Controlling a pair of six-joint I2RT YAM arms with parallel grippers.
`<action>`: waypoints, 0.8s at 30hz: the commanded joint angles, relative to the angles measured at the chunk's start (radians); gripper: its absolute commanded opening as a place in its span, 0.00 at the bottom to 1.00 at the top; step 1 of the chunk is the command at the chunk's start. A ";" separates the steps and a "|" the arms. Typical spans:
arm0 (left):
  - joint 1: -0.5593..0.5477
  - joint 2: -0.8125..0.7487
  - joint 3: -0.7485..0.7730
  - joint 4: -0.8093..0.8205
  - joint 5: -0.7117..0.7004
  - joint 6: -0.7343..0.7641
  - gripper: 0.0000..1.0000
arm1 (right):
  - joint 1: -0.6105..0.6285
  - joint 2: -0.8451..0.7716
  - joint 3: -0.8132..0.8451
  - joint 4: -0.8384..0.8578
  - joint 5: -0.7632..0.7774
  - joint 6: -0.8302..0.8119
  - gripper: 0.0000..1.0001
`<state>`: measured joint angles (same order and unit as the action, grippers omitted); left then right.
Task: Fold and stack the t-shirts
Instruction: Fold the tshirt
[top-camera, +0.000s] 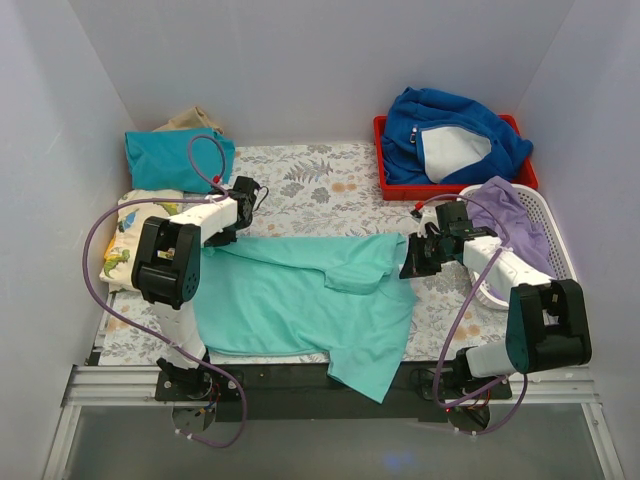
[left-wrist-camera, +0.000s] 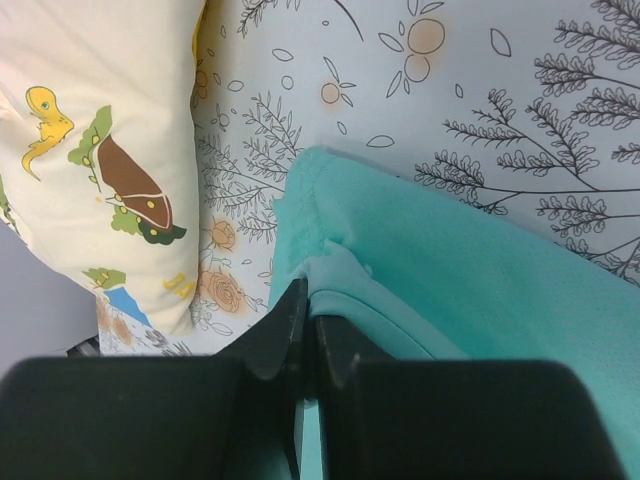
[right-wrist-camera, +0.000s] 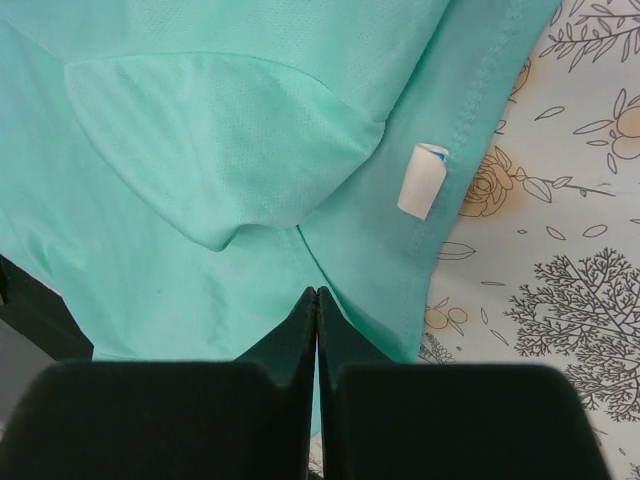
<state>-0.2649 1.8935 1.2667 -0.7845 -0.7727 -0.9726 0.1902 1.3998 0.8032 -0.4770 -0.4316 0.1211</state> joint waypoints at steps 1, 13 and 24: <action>0.006 -0.025 0.014 0.022 0.019 0.017 0.00 | 0.005 0.004 0.002 -0.008 -0.015 -0.014 0.02; -0.048 -0.166 -0.041 0.103 -0.120 0.051 0.00 | 0.034 0.024 0.090 0.145 -0.219 0.061 0.16; -0.054 -0.171 -0.075 0.102 -0.169 0.043 0.00 | 0.221 0.266 0.198 0.248 -0.294 0.107 0.24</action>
<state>-0.3176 1.7401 1.2049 -0.6979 -0.8825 -0.9207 0.3664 1.6329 0.9554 -0.2779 -0.6918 0.2085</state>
